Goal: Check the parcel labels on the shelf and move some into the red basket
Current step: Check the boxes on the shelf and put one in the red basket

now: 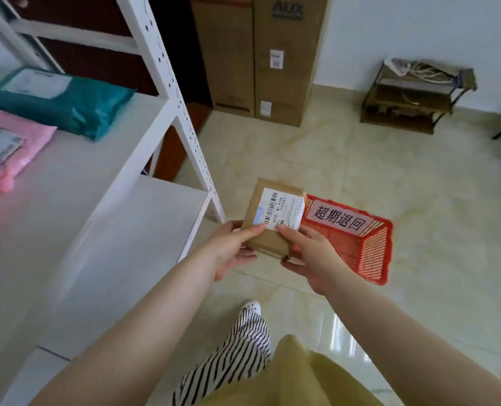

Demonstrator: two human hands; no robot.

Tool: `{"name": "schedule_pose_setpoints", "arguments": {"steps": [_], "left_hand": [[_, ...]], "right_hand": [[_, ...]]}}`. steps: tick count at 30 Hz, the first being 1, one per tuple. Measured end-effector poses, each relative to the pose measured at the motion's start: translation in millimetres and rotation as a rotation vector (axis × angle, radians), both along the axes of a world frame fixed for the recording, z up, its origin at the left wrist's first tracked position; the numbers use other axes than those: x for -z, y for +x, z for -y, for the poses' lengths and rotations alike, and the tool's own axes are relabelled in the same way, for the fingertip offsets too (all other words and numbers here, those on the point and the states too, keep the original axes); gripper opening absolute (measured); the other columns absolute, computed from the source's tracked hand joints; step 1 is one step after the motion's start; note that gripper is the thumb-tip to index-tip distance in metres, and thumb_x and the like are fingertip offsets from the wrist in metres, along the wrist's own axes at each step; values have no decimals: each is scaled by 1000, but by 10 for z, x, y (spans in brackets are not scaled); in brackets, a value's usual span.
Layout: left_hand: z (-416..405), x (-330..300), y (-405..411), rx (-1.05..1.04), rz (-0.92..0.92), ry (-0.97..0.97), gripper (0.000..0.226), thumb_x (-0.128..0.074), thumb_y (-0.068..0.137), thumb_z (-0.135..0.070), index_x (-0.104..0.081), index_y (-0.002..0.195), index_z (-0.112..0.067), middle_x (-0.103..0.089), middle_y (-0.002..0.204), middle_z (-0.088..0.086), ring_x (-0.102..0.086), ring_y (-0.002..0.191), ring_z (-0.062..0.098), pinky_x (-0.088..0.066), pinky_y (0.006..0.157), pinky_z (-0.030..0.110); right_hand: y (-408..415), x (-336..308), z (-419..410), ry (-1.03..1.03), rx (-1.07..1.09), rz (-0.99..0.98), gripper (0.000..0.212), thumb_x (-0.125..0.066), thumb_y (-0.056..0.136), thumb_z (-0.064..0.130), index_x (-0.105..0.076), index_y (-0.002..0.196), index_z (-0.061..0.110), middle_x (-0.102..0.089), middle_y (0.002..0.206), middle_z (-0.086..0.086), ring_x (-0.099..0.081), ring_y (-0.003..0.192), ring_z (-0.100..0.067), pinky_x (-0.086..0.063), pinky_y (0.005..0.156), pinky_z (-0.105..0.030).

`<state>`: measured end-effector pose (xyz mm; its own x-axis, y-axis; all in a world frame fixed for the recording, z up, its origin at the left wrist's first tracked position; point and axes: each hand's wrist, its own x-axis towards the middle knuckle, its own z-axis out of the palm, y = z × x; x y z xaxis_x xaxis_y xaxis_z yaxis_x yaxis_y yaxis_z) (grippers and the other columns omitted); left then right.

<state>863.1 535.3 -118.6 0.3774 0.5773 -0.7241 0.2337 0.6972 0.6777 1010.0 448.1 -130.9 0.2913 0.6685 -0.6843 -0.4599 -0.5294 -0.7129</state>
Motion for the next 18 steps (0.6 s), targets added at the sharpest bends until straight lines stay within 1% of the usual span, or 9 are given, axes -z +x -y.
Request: {"name": "schedule_pose_setpoints", "arguments": {"steps": [1,3,6,8,10,13,15,18], "left_hand": [[-98,62,124,56,-37,-12,53,-74,84,-30,-51,130,-17,-63,123,7,-62,113,29,-52,97,42],[-296,201,421,160,-92,10,53,-75,82,-36,-52,128,-23,-61,127,2,-57,118,26,-48,101,40],[-470,400,934,245,-142,35,42,-73,83,-37,-56,120,-25,-61,126,-3,-53,120,20,-45,104,38],[-514,520,1257,274,-169,63,37,-72,85,-35,-57,116,-24,-61,123,-1,-55,116,18,-47,100,35],[-558,717,1628,285,-189,83,39,-72,86,-33,-57,119,-20,-63,119,1,-59,110,17,-50,94,32],[-607,1069,2025,274,-249,105,46,-74,84,-33,-56,122,-14,-65,110,2,-62,101,19,-52,95,35],[-614,1384,2306,250,-285,94,45,-74,84,-34,-57,120,-12,-64,106,1,-63,98,18,-52,97,36],[-625,1955,2667,250,-324,52,39,-72,86,-33,-62,116,-9,-68,105,4,-64,96,19,-51,95,35]], "right_hand": [[125,43,-38,-13,22,-6,47,-79,82,33,-63,125,23,-69,120,-3,-65,112,-22,-58,83,-38],[412,176,-117,-32,67,-6,50,-79,82,33,-62,127,22,-68,121,-3,-64,112,-22,-58,85,-39],[860,403,-184,-90,139,-4,65,-84,74,40,-58,131,21,-66,124,-4,-64,113,-23,-59,83,-39],[1134,568,-214,-131,179,-21,72,-87,69,44,-57,130,21,-67,123,-6,-65,112,-24,-60,83,-40],[1458,760,-277,-147,192,-47,66,-85,73,41,-56,128,19,-66,122,-7,-65,111,-24,-60,84,-40],[1857,1083,-364,-178,197,-70,52,-80,81,36,-57,124,18,-66,121,-7,-65,110,-24,-58,83,-37],[2142,1450,-393,-210,209,-87,51,-79,82,37,-58,124,18,-67,122,-7,-65,111,-24,-58,81,-36],[2481,2044,-445,-274,241,-115,53,-78,83,39,-57,127,17,-66,123,-7,-65,110,-22,-59,87,-38]]}}
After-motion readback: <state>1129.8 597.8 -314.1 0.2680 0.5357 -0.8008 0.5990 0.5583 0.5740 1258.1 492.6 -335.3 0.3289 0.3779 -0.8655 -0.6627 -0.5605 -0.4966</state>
